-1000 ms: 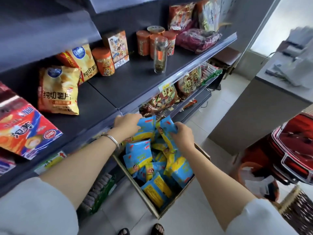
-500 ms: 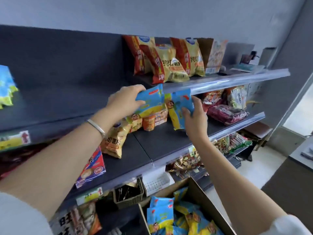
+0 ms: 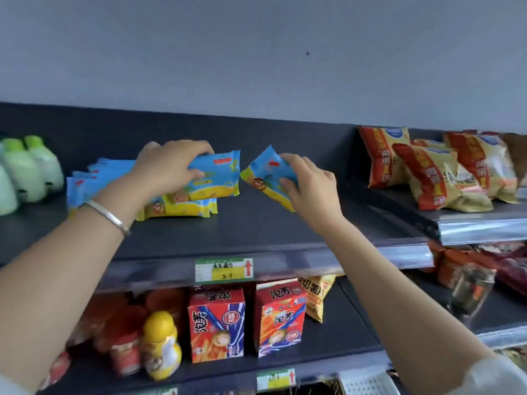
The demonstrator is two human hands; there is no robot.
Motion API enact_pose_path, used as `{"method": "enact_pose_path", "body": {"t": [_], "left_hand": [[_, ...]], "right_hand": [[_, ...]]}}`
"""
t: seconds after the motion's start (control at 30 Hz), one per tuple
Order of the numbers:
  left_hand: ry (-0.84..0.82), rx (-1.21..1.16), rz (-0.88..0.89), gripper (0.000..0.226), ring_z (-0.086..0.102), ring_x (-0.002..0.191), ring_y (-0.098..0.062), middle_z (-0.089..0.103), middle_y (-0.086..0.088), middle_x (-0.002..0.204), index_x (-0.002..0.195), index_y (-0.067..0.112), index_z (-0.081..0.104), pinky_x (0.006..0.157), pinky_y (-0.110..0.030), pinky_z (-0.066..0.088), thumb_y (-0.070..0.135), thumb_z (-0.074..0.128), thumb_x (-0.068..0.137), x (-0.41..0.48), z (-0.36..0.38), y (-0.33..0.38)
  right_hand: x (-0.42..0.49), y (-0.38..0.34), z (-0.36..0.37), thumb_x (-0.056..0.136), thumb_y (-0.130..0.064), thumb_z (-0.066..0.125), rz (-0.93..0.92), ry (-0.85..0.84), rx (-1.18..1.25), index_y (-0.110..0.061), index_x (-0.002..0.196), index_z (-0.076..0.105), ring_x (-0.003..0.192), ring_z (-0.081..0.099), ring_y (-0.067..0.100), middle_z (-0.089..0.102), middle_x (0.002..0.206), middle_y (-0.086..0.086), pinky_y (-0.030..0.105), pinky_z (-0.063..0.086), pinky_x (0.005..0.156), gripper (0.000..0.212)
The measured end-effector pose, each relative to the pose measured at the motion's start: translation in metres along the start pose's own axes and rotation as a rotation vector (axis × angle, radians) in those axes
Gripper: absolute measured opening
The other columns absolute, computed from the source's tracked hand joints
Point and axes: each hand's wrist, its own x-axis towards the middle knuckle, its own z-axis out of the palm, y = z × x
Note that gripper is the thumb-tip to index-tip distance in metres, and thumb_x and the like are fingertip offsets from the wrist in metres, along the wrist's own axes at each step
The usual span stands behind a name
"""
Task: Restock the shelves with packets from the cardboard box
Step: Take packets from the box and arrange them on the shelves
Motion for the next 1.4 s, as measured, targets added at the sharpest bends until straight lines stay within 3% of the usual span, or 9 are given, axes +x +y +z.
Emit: {"method": "enact_pose_path", "body": {"t": [0.07, 0.17, 0.37, 0.53, 0.63, 0.87, 1.07, 1.23, 1.4], "left_hand": [[-0.049, 0.055, -0.049, 0.026, 0.051, 0.094, -0.015, 0.06, 0.011, 0.111, 0.114, 0.035, 0.051, 0.084, -0.035, 0.029, 0.027, 0.059, 0.09, -0.011, -0.006, -0.048], [-0.144, 0.161, -0.116, 0.038, 0.052, 0.116, -0.019, 0.056, 0.009, 0.129, 0.126, 0.035, 0.049, 0.093, -0.034, 0.03, 0.032, 0.06, 0.09, -0.027, -0.01, -0.111], [-0.263, 0.235, -0.139, 0.038, 0.046, 0.12, -0.015, 0.052, 0.013, 0.134, 0.128, 0.038, 0.045, 0.093, -0.032, 0.026, 0.036, 0.055, 0.092, -0.04, 0.009, -0.187], [-0.21, 0.226, -0.141, 0.061, 0.035, 0.129, -0.018, 0.038, 0.009, 0.141, 0.139, 0.04, 0.028, 0.098, -0.038, 0.024, 0.03, 0.056, 0.086, -0.045, 0.034, -0.203], [-0.152, 0.258, -0.081, 0.072, 0.033, 0.125, -0.018, 0.038, 0.009, 0.136, 0.142, 0.04, 0.023, 0.099, -0.039, 0.022, 0.038, 0.063, 0.081, -0.045, 0.045, -0.204], [0.058, 0.305, 0.127, 0.076, 0.04, 0.124, -0.024, 0.045, 0.002, 0.133, 0.142, 0.031, 0.037, 0.104, -0.044, 0.023, 0.031, 0.075, 0.076, -0.047, 0.06, -0.208], [0.006, 0.197, 0.116, 0.075, 0.027, 0.133, -0.019, 0.032, 0.004, 0.144, 0.146, 0.035, 0.025, 0.109, -0.04, 0.014, 0.026, 0.066, 0.083, -0.047, 0.06, -0.21], [-0.017, 0.175, 0.122, 0.073, 0.022, 0.132, -0.017, 0.03, 0.003, 0.144, 0.145, 0.039, 0.025, 0.109, -0.039, 0.014, 0.028, 0.065, 0.085, -0.049, 0.058, -0.21], [-0.122, 0.198, 0.077, 0.076, 0.015, 0.139, -0.019, 0.022, 0.007, 0.148, 0.145, 0.044, 0.012, 0.109, -0.037, 0.013, 0.03, 0.059, 0.087, -0.05, 0.056, -0.211]], "right_hand": [[0.018, -0.033, 0.029, 0.093, -0.022, 0.051, -0.122, -0.094, -0.05, -0.026, 0.133, 0.048, 0.106, 0.057, 0.024, 0.06, 0.117, -0.003, 0.038, 0.033, 0.089, 0.04], [0.042, -0.076, 0.069, 0.094, -0.027, 0.048, -0.241, -0.242, -0.141, -0.03, 0.136, 0.044, 0.115, 0.052, 0.022, 0.057, 0.124, -0.006, 0.036, 0.032, 0.091, 0.042], [0.066, -0.126, 0.134, 0.095, -0.027, 0.045, -0.292, -0.471, -0.211, -0.034, 0.139, 0.038, 0.121, 0.047, 0.022, 0.052, 0.132, -0.005, 0.039, 0.031, 0.093, 0.045], [0.067, -0.134, 0.155, 0.091, -0.024, 0.047, -0.277, -0.442, -0.287, -0.039, 0.142, 0.031, 0.119, 0.047, 0.023, 0.049, 0.126, -0.004, 0.044, 0.03, 0.097, 0.055], [0.064, -0.131, 0.158, 0.087, -0.025, 0.053, -0.276, -0.418, -0.31, -0.04, 0.143, 0.028, 0.118, 0.044, 0.025, 0.045, 0.125, -0.002, 0.047, 0.028, 0.099, 0.064], [0.067, -0.126, 0.165, 0.086, -0.047, 0.057, -0.157, -0.429, -0.322, -0.039, 0.146, 0.023, 0.127, 0.033, 0.031, 0.032, 0.136, 0.001, 0.05, 0.029, 0.103, 0.069], [0.062, -0.127, 0.163, 0.086, -0.051, 0.054, -0.187, -0.404, -0.324, -0.034, 0.146, 0.024, 0.132, 0.029, 0.029, 0.029, 0.14, 0.0, 0.052, 0.026, 0.107, 0.069], [0.058, -0.126, 0.163, 0.086, -0.047, 0.057, -0.207, -0.37, -0.312, -0.034, 0.145, 0.026, 0.132, 0.029, 0.028, 0.031, 0.14, 0.0, 0.051, 0.026, 0.107, 0.068], [0.056, -0.127, 0.163, 0.085, -0.044, 0.06, -0.22, -0.357, -0.33, -0.034, 0.146, 0.025, 0.131, 0.03, 0.029, 0.032, 0.139, 0.0, 0.051, 0.026, 0.106, 0.071]]}}
